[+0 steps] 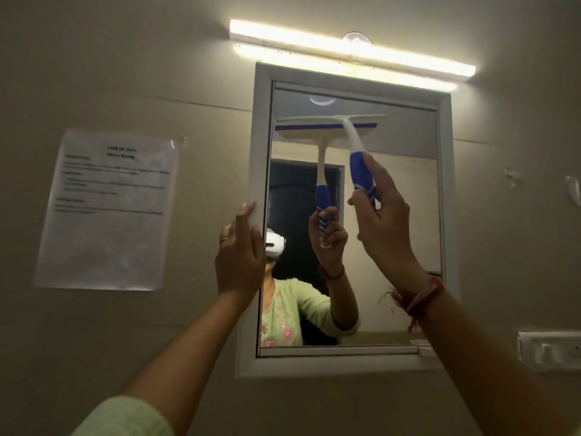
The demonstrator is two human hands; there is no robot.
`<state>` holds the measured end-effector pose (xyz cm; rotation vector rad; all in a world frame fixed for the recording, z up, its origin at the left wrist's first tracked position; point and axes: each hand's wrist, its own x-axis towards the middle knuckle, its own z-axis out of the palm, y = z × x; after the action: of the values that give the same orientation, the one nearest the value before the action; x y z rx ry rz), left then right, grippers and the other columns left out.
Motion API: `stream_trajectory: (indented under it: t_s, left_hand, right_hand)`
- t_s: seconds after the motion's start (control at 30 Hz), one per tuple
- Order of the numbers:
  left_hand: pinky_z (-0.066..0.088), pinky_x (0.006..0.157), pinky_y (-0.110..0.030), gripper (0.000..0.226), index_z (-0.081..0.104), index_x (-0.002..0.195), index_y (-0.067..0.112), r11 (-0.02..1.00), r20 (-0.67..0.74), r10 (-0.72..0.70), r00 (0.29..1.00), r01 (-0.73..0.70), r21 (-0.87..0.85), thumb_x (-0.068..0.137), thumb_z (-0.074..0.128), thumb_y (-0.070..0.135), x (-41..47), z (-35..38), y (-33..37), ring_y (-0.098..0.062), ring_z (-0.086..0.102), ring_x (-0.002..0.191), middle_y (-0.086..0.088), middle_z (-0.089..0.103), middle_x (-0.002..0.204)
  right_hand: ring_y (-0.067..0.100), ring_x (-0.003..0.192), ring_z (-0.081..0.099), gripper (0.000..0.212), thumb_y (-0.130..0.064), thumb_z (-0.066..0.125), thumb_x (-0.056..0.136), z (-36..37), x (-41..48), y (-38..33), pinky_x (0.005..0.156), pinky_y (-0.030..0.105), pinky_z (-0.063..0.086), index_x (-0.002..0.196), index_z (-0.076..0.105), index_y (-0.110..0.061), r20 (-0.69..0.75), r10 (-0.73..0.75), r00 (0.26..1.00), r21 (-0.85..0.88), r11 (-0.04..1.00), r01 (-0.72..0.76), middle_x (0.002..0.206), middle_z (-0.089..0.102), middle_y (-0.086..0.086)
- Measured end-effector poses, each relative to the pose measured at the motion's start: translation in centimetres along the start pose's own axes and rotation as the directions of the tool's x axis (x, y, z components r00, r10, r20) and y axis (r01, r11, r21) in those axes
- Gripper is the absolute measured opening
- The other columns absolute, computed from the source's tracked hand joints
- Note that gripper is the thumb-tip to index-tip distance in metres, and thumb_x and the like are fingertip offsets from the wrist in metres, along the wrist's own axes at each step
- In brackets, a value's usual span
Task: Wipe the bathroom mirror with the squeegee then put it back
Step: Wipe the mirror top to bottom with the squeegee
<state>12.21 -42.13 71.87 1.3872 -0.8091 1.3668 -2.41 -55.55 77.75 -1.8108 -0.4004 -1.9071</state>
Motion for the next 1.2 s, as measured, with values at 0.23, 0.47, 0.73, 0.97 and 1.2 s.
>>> stream_trajectory:
  t_s: [0.23, 0.47, 0.73, 0.97, 1.2]
  left_hand:
    - [0.024, 0.049, -0.013, 0.035, 0.04, 0.132, 0.014, 1.0, 0.016, -0.011, 1.0, 0.011, 0.0, 0.097, 0.039, 0.016, 0.0, 0.1, -0.2, -0.019, 0.049, 0.061, -0.018, 0.061, 0.085]
    - [0.025, 0.049, -0.013, 0.036, 0.04, 0.132, 0.015, 1.0, 0.012, -0.01, 1.0, 0.009, 0.022, 0.097, 0.037, 0.017, -0.1, 0.1, 0.0, -0.027, 0.055, 0.065, -0.018, 0.063, 0.092]
    - [0.027, 0.053, -0.012, 0.037, 0.039, 0.132, 0.012, 1.0, 0.026, -0.013, 1.0, 0.013, -0.01, 0.095, 0.038, 0.01, -0.1, 0.3, -0.4, -0.026, 0.052, 0.061, -0.023, 0.06, 0.081]
    - [0.026, 0.05, -0.016, 0.037, 0.038, 0.132, 0.013, 0.999, 0.03, -0.021, 0.999, 0.022, -0.023, 0.096, 0.033, 0.015, -0.2, 0.3, -0.5, -0.015, 0.041, 0.059, -0.019, 0.056, 0.075]
    - [0.025, 0.05, -0.016, 0.036, 0.039, 0.132, 0.012, 0.999, 0.039, -0.035, 0.999, 0.037, -0.036, 0.097, 0.036, 0.008, -0.1, 0.3, -0.5, -0.011, 0.039, 0.056, -0.022, 0.056, 0.076]
  right_hand:
    - [-0.016, 0.077, 0.055, 0.045, -0.009, 0.049, 0.094, 1.9, 2.9, -0.1, 0.061, -0.004, 0.04, 0.137, 0.037, -0.007, -0.103, -0.005, 0.995, 0.004, 1.0, 0.005, 0.122, 0.053, 0.004]
    - [-0.006, 0.083, 0.057, 0.046, -0.011, 0.048, 0.095, 3.9, 3.5, -0.2, 0.061, -0.001, 0.043, 0.139, 0.035, -0.011, -0.131, 0.056, 0.99, 0.122, 0.992, -0.04, 0.12, 0.047, -0.002]
    - [0.01, 0.101, 0.059, 0.048, -0.013, 0.045, 0.096, 3.7, 2.5, 0.7, 0.071, 0.011, 0.053, 0.142, 0.032, -0.017, -0.075, 0.074, 0.994, 0.116, 0.991, -0.065, 0.125, 0.04, -0.009]
    - [0.021, 0.074, 0.063, 0.046, -0.017, 0.037, 0.099, 3.3, 1.3, 0.4, 0.071, 0.04, 0.058, 0.142, 0.022, -0.024, -0.004, 0.037, 0.999, -0.097, 0.995, -0.037, 0.113, 0.058, 0.01]
    - [0.026, 0.078, 0.062, 0.046, -0.016, 0.036, 0.1, 2.7, 0.6, 0.0, 0.074, 0.046, 0.056, 0.143, 0.022, -0.023, 0.034, 0.066, 0.997, -0.111, 0.992, -0.062, 0.112, 0.056, 0.013]
